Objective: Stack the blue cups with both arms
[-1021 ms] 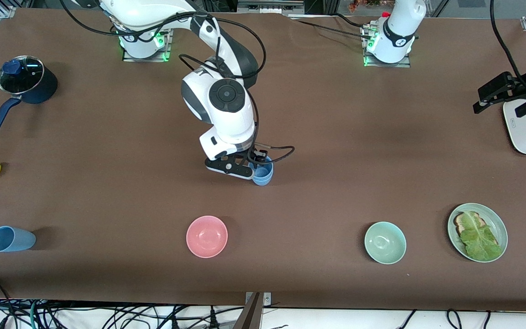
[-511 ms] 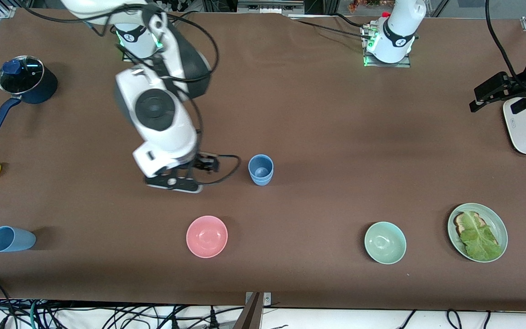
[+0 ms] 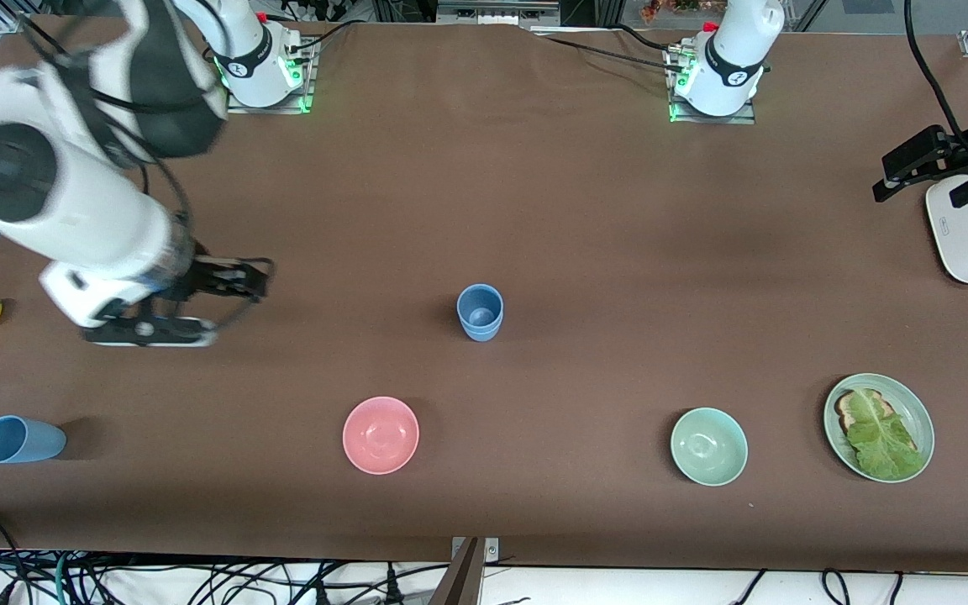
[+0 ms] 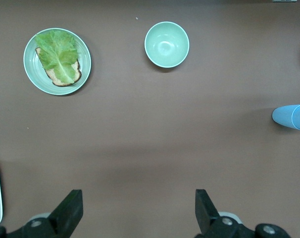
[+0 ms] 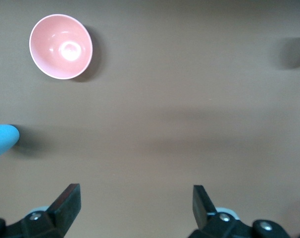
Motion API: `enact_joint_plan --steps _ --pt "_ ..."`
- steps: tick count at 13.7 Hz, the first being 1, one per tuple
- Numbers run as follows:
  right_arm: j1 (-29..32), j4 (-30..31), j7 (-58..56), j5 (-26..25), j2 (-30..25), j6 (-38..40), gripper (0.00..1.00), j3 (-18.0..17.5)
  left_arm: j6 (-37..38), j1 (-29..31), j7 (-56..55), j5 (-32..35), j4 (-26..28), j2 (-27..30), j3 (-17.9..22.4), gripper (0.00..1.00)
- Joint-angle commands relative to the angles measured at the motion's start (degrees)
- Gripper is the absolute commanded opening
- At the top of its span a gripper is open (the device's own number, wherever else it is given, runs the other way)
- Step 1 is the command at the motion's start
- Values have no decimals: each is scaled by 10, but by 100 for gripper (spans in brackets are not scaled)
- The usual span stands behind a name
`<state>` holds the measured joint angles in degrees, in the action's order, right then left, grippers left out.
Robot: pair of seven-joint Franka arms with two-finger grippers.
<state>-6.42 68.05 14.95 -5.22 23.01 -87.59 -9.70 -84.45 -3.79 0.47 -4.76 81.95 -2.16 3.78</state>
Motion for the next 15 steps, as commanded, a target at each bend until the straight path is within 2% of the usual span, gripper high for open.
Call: enact_joint_plan --steps 1,3,5,7,10,14,15 --pt "35 100 -48 21 -104 1 100 15 3 -1 17 12 5 -1 1 100" --pt "35 161 -52 38 -165 0 100 44 3 -1 14 12 4 -4 1 100" --pt "35 195 -61 42 -197 1 100 57 3 -1 14 12 3 -5 1 100" --pt "40 205 -90 44 -207 0 100 71 3 -1 15 12 3 -6 1 100" --pt "40 235 -96 74 -232 1 100 90 3 3 15 12 2 -7 3 100" --pt "40 233 -99 73 -230 0 100 103 4 5 15 11 1 -7 5 100" --pt "40 234 -101 73 -230 -1 100 115 5 5 15 12 1 -7 5 100"
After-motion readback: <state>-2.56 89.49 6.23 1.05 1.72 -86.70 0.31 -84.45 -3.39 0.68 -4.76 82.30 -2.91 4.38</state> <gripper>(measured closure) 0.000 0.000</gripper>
